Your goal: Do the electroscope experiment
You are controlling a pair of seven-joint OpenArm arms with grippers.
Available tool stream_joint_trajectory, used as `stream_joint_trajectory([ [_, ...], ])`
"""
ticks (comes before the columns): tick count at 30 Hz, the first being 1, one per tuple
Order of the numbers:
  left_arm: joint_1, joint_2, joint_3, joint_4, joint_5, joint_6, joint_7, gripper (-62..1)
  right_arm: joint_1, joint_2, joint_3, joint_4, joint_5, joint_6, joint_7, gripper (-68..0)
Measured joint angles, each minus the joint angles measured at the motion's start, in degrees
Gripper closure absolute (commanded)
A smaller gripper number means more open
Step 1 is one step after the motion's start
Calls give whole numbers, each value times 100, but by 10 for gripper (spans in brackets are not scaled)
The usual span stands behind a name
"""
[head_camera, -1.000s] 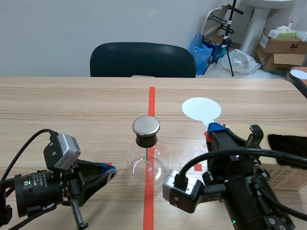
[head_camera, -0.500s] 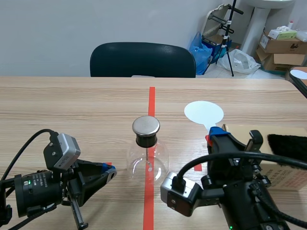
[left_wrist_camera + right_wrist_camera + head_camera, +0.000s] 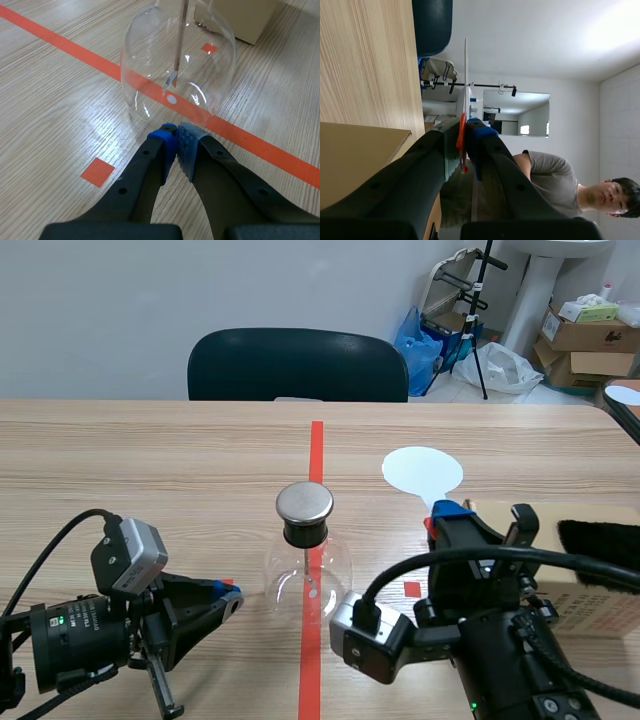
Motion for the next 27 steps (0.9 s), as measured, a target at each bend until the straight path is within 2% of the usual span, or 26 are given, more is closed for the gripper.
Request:
stream_joint_trajectory([
  [7,0,0,0,0,0,0,-2,-31,0,2,0,-4,0,-17,249,-10],
  [27,0,0,0,0,-2,0,0,-31,0,46,7,111,0,-22,1847,-10],
])
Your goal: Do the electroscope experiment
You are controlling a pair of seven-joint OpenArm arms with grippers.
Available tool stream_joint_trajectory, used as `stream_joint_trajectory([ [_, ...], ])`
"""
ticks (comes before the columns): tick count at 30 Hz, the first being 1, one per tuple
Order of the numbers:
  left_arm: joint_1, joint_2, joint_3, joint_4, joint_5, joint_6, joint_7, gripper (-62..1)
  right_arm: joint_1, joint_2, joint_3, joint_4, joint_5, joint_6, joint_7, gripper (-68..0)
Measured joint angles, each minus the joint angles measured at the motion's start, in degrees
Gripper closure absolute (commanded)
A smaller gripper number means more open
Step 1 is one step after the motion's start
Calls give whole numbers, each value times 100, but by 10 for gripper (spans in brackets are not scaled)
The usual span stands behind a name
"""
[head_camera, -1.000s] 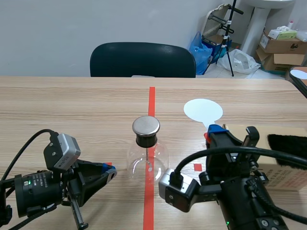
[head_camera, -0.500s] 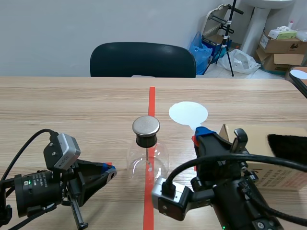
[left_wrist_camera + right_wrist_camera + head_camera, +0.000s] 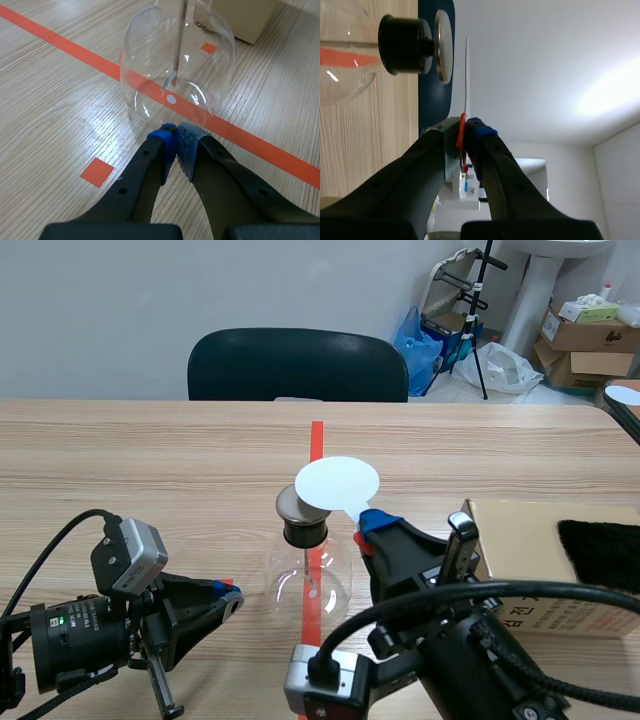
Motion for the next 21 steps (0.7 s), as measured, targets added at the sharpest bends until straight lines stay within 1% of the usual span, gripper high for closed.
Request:
stream_joint_trajectory([
  [4,0,0,0,0,0,0,-2,-31,0,0,0,4,0,-2,348,-10],
  [7,0,0,0,0,0,0,-2,-31,0,0,0,4,0,-13,498,-10],
  [21,0,0,0,0,0,0,0,-31,0,0,0,4,0,-13,538,-10],
])
